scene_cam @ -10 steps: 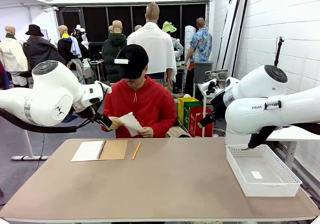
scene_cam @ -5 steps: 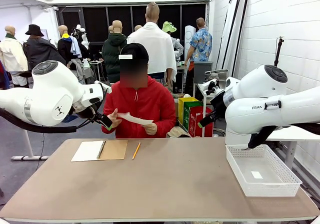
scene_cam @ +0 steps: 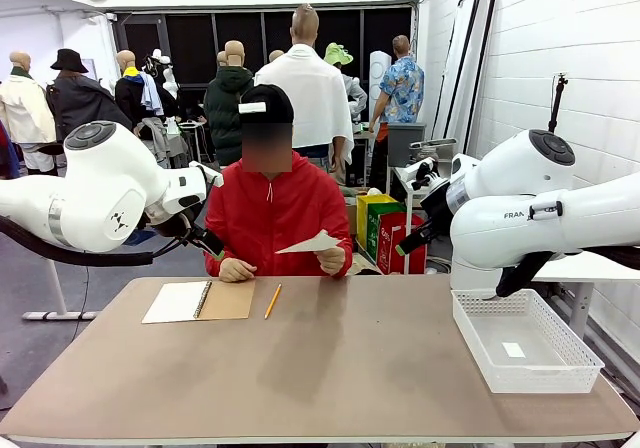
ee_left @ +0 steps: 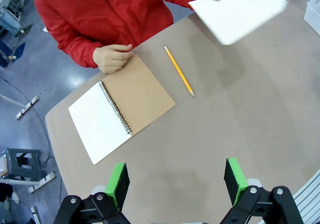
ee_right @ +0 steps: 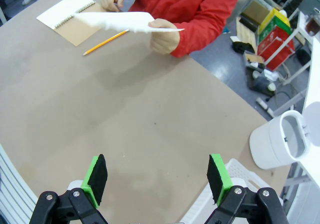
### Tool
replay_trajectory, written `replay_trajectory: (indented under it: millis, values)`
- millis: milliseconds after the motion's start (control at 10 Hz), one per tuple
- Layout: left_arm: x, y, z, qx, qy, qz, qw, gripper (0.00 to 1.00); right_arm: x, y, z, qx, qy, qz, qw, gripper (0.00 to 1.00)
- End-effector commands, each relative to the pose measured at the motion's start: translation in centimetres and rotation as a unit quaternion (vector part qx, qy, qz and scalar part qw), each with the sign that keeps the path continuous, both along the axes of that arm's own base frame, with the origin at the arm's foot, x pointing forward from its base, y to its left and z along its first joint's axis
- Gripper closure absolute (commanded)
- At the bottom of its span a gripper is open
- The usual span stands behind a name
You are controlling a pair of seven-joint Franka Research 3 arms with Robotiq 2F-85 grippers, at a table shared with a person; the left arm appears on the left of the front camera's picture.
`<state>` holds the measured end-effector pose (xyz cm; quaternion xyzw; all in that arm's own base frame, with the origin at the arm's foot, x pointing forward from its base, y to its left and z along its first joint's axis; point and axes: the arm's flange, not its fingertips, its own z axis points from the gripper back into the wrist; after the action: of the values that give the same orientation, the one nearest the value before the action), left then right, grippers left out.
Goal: Sort the paper based on its condition.
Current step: If a person hands you a paper, place it in the Organizing basket , and if it's crumpled, put it in the Trash can.
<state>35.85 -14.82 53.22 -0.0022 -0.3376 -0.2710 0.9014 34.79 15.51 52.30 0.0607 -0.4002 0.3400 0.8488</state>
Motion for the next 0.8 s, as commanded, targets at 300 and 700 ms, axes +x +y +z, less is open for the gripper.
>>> replay_trajectory:
  millis: [300, 700]
  values:
    - [-0.04, -0.04, -0.01, 0.001, 0.001, -0.002, 1.0, 0.0, 0.02, -0.04, 0.01, 0.001, 0.0, 0.0, 1.0, 0.0]
    - [-0.04, -0.04, -0.01, 0.001, 0.001, -0.002, 1.0, 0.0, 0.56, 0.44, 0.43, 0.012, 0.021, -0.017, 1.0, 0.0]
